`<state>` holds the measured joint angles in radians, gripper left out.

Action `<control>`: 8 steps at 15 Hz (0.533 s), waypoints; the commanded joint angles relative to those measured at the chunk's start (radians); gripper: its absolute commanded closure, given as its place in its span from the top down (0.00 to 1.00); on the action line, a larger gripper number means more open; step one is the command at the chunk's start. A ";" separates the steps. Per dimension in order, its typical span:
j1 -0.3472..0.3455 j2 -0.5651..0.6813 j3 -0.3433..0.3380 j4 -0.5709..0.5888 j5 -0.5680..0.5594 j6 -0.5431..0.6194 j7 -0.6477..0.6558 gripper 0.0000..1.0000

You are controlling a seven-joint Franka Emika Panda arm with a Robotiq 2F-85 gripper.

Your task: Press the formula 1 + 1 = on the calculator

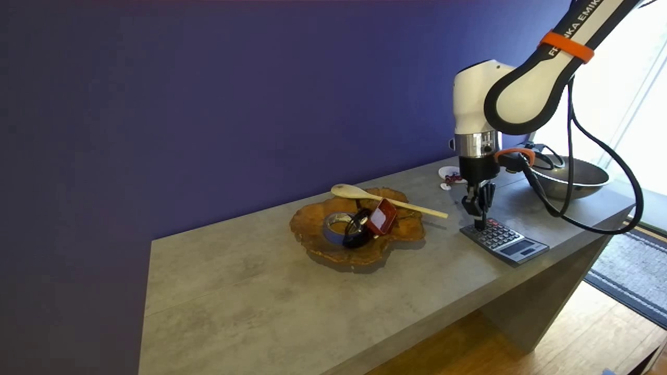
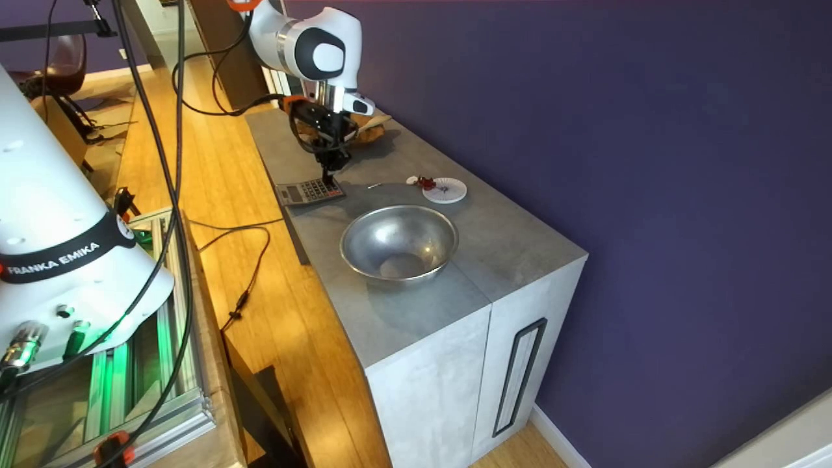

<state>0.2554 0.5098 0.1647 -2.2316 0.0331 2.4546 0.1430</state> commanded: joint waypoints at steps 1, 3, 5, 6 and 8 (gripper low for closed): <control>0.009 0.013 -0.009 0.019 -0.017 -0.007 0.005 0.00; 0.009 0.014 -0.010 0.020 -0.018 -0.009 0.005 0.00; 0.010 0.015 -0.011 0.021 -0.019 -0.009 0.007 0.00; 0.010 0.014 -0.010 0.021 -0.018 -0.006 0.006 0.00; 0.009 0.014 -0.009 0.022 -0.017 -0.003 0.005 0.00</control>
<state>0.2554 0.5102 0.1646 -2.2309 0.0331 2.4546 0.1430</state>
